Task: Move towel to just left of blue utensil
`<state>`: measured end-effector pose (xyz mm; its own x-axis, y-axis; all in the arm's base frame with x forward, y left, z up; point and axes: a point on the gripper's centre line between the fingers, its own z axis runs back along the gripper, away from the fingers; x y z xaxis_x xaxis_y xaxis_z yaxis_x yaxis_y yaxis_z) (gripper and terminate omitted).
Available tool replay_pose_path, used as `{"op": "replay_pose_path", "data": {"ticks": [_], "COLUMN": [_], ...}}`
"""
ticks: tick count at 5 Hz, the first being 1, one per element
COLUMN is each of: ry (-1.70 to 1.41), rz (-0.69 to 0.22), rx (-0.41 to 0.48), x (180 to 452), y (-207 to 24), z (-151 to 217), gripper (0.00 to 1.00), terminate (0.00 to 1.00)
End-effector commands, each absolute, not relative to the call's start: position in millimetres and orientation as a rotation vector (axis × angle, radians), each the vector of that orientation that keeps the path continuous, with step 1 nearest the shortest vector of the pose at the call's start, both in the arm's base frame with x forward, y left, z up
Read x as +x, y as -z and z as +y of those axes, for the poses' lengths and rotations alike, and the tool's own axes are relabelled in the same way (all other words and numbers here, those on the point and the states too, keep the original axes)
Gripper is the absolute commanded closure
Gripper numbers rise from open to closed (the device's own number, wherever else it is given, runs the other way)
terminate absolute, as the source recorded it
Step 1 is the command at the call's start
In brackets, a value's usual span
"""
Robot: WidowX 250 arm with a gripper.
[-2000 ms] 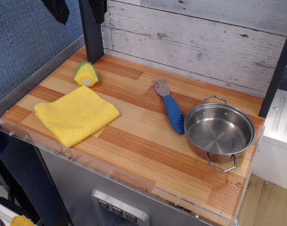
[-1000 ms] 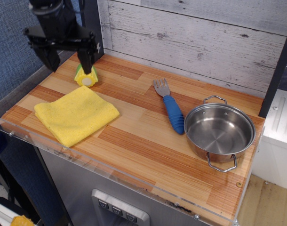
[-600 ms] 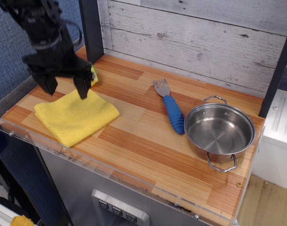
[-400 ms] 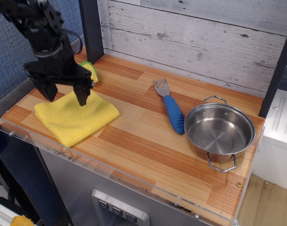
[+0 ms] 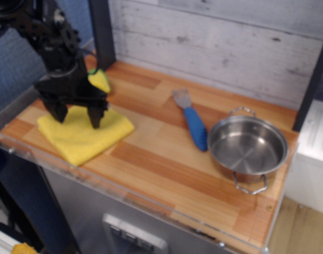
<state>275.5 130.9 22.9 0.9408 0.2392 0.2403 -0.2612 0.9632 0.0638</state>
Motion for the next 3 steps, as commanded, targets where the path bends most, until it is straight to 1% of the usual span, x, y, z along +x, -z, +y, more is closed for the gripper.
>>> {"op": "replay_pose_path", "data": {"ticks": [1, 2, 3], "ry": [-0.24, -0.221, -0.186], "rz": [-0.223, -0.223, -0.223], "rx": [0.105, 0.091, 0.072], "x": [290.8, 293.1, 292.8], "y": [-20.7, -20.2, -20.2], "z": [128.5, 116.9, 97.7], "gripper": [0.0, 0.0, 0.0], "terminate": [0.0, 0.0, 0.0]}}
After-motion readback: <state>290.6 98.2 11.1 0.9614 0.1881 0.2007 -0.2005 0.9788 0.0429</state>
